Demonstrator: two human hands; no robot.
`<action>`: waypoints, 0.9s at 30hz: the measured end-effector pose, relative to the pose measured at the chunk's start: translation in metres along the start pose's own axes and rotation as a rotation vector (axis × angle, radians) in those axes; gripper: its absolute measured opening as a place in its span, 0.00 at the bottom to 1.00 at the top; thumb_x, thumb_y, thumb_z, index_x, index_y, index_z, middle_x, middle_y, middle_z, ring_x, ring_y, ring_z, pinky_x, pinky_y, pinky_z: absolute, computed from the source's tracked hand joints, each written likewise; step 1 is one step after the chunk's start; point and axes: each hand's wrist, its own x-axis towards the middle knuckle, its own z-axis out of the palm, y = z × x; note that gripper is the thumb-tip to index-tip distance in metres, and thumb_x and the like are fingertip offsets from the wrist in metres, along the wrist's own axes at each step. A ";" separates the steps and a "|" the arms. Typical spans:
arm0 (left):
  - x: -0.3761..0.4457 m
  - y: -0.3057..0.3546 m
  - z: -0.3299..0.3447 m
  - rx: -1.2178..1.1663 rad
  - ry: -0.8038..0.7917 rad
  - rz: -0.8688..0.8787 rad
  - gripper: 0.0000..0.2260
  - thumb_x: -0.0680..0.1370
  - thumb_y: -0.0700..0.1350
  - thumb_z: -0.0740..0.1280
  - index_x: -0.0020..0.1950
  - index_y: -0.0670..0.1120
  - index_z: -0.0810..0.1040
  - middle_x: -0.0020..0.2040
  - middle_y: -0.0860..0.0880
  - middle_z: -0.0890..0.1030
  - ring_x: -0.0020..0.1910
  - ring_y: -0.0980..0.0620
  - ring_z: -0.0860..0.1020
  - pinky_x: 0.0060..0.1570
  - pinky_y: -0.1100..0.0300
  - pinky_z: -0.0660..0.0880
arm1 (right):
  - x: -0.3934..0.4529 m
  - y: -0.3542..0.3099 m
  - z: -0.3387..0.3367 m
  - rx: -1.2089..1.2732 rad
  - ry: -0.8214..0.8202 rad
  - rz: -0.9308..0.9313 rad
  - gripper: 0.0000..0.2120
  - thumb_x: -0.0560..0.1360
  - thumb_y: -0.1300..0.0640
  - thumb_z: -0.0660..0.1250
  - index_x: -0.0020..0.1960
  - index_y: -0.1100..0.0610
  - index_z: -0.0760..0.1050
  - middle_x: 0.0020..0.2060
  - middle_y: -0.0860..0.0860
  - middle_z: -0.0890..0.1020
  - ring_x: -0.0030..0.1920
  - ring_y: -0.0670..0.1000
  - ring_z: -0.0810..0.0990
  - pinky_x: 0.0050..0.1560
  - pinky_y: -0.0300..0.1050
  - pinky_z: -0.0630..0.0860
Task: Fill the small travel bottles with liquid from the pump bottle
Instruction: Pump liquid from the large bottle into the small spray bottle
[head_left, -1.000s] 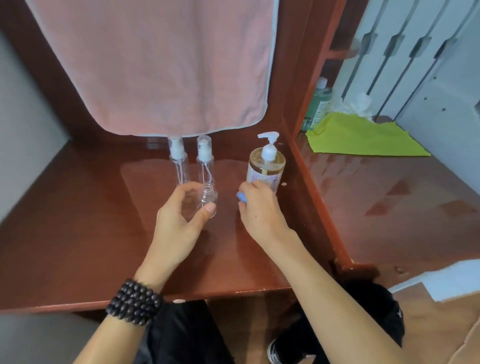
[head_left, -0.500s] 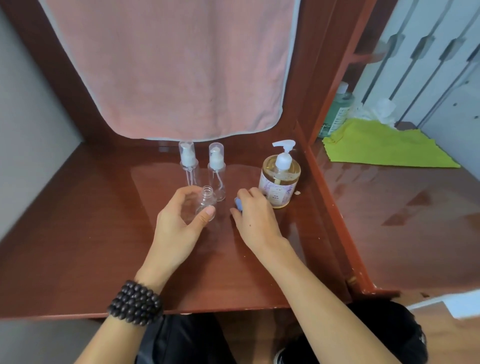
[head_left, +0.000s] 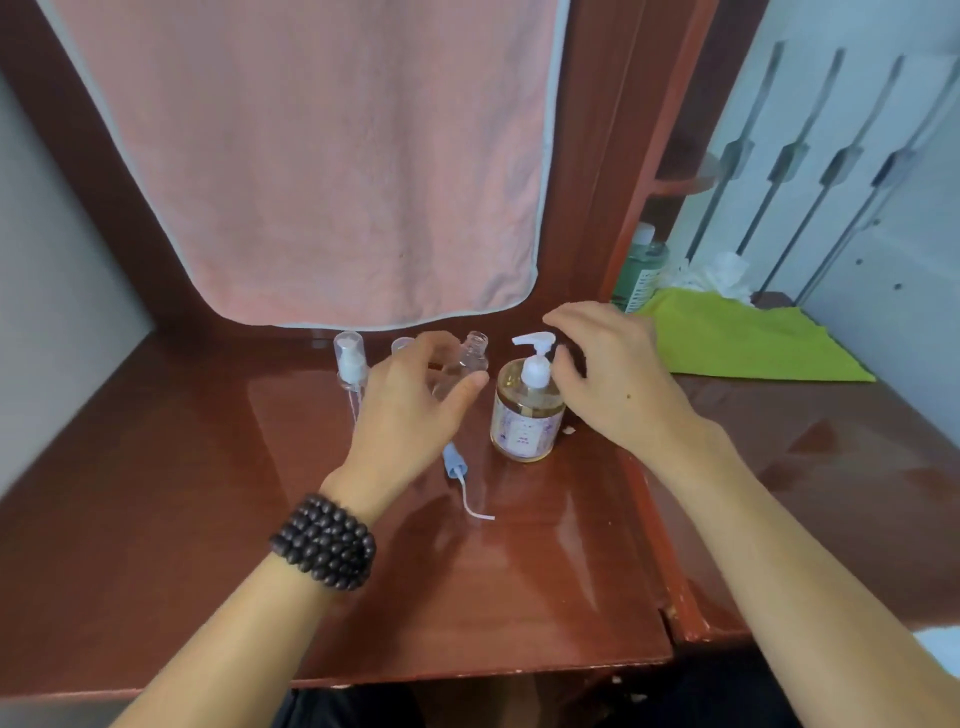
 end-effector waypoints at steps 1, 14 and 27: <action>0.006 0.000 0.005 0.059 0.015 0.010 0.11 0.76 0.50 0.74 0.56 0.50 0.79 0.48 0.56 0.83 0.43 0.59 0.82 0.47 0.56 0.80 | -0.001 0.007 0.003 -0.016 -0.025 -0.019 0.15 0.72 0.64 0.65 0.58 0.58 0.81 0.55 0.50 0.83 0.59 0.52 0.80 0.58 0.52 0.70; 0.031 0.003 0.035 0.375 0.002 0.197 0.08 0.74 0.46 0.74 0.52 0.47 0.81 0.44 0.50 0.80 0.43 0.49 0.78 0.43 0.47 0.77 | -0.011 0.032 0.022 0.033 -0.005 -0.179 0.16 0.74 0.66 0.63 0.58 0.57 0.82 0.58 0.47 0.82 0.60 0.47 0.79 0.57 0.52 0.68; 0.039 -0.007 0.052 0.274 -0.091 0.306 0.11 0.74 0.41 0.64 0.55 0.47 0.81 0.44 0.51 0.81 0.44 0.47 0.79 0.43 0.46 0.78 | -0.004 0.032 0.034 0.162 0.030 -0.148 0.15 0.69 0.71 0.62 0.48 0.60 0.83 0.50 0.51 0.85 0.51 0.51 0.83 0.53 0.54 0.72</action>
